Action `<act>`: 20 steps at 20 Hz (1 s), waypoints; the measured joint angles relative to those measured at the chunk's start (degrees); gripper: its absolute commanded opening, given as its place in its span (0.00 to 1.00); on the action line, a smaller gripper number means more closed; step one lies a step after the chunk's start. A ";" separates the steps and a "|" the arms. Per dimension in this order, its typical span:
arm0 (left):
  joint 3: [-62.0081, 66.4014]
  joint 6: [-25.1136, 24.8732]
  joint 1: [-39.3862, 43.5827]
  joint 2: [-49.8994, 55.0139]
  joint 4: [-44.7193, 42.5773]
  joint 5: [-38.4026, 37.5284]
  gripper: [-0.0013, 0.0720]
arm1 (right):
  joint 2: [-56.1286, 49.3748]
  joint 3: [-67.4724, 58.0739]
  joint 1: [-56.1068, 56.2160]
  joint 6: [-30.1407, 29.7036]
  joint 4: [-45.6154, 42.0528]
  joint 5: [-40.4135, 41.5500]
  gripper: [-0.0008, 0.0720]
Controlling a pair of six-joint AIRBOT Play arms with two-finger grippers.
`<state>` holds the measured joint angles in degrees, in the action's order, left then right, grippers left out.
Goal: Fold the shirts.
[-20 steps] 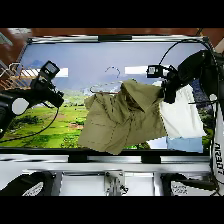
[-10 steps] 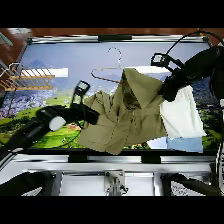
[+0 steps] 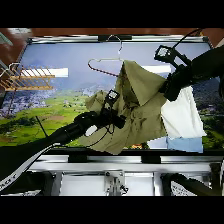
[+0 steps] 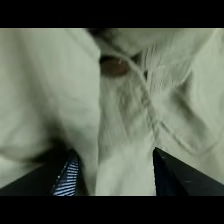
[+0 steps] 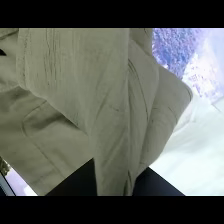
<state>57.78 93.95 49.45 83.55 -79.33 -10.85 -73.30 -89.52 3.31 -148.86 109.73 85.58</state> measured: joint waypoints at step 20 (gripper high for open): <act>1.92 -0.61 -16.02 -5.38 -7.21 -8.83 0.06 | 0.33 0.00 0.00 2.45 2.38 1.95 0.11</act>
<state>59.70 93.34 33.43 78.17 -86.54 -19.68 -72.97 -89.52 3.31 -146.41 112.12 87.53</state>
